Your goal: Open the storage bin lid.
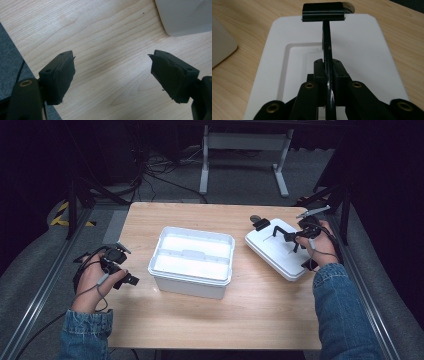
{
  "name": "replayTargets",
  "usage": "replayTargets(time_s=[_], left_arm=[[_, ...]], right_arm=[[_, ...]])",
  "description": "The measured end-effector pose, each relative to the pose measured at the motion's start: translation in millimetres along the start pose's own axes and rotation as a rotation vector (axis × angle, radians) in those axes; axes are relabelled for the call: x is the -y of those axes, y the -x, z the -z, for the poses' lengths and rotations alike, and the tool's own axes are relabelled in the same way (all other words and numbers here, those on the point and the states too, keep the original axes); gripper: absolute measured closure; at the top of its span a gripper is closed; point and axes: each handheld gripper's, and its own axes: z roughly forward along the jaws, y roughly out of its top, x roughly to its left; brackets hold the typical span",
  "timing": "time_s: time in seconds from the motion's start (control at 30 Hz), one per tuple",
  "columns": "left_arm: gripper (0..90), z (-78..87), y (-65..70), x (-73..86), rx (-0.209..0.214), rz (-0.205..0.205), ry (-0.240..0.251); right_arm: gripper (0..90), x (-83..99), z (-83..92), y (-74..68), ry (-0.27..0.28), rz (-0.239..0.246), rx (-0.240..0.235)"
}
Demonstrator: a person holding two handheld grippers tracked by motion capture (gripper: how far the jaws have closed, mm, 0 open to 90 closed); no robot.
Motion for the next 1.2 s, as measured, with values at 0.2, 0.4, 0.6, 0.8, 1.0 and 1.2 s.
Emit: replayTargets(time_s=[0.2, 0.4, 0.6, 0.8, 1.0, 1.2], left_arm=[[20.0, 0.0, 0.0, 0.1, -0.002, -0.001, -0.001], [20.0, -0.5, 0.8, -0.6, -0.002, -0.001, -0.005], [20.0, -1.2, 1.1, -1.1, 0.002, -0.003, -0.007], [20.0, -1.4, 1.3, -1.3, 0.000, -0.004, -0.008], [20.0, -1.8, 1.8, -0.3, 0.001, 0.001, -0.007], [20.0, -1.7, 1.3, 2.6, 0.002, 0.009, -0.009]], right_arm=[[84.2, 9.0, -9.1, 0.7, -0.015, -0.012, -0.008], [84.3, 17.8, -15.9, 1.5, -0.019, -0.020, -0.021], [84.2, 27.5, -21.4, 3.7, -0.013, -0.035, -0.037], [83.4, 34.1, -24.1, 6.4, -0.016, -0.051, -0.050], [77.1, 34.6, -22.4, 8.8, -0.004, -0.080, -0.027], [66.3, 35.1, -16.6, 12.8, 0.031, -0.103, 0.029]])
